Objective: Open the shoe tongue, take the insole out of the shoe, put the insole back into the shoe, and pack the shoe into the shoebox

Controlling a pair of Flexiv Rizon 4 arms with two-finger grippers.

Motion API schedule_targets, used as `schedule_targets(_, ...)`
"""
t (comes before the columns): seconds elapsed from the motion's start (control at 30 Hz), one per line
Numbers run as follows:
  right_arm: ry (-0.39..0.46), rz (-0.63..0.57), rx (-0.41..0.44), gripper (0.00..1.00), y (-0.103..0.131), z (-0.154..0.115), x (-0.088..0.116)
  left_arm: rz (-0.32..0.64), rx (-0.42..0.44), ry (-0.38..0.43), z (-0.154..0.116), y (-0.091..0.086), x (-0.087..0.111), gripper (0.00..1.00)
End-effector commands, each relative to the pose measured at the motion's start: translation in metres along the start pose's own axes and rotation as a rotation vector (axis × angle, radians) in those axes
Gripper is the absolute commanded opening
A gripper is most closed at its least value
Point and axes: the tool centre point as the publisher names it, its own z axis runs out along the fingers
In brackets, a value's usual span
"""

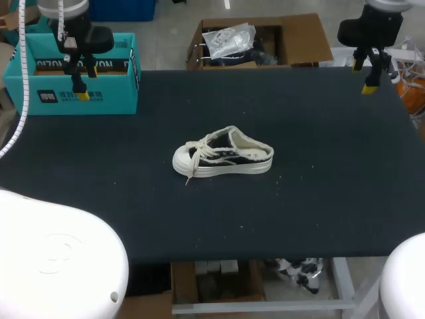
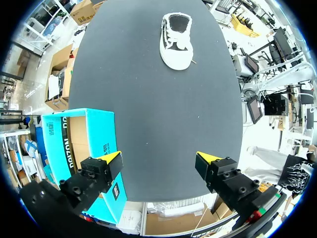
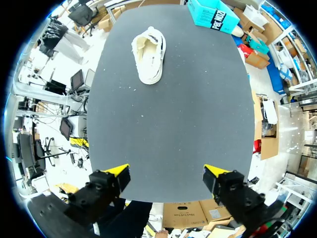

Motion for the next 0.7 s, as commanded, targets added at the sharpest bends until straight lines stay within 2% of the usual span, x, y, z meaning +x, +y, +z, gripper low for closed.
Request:
schedule_targets(0.03, 0.001, 0.0, 0.0, 1.0, 0.0, 0.0, 0.0, 0.0, 0.001, -0.003, 0.001, 0.0, 0.001, 1.0)
schedule_targets(0.43, 0.001, 0.0, 0.0, 1.0, 0.0, 0.0, 0.0, 0.0, 0.001, -0.003, 0.001, 0.0, 0.001, 1.0)
schedule_targets(0.5, 0.001, 0.0, 0.0, 1.0, 0.0, 0.0, 0.0, -0.023, 0.029, -0.005, -0.001, -0.004, -0.002, 1.0)
schedule_targets(0.6, -0.005, -0.001, -0.087, 1.0, 0.006, 0.011, 0.001, -0.124, 0.072, 0.002, 0.0, -0.012, 0.0, 1.0)
schedule_targets(0.63, -0.002, 0.005, -0.089, 1.0, 0.008, 0.014, 0.002, -0.165, 0.086, 0.01, 0.001, -0.014, 0.001, 1.0)
schedule_targets(0.7, 0.011, 0.014, -0.137, 1.0, 0.016, 0.027, 0.005, -0.271, 0.09, 0.026, 0.003, -0.021, 0.005, 1.0)
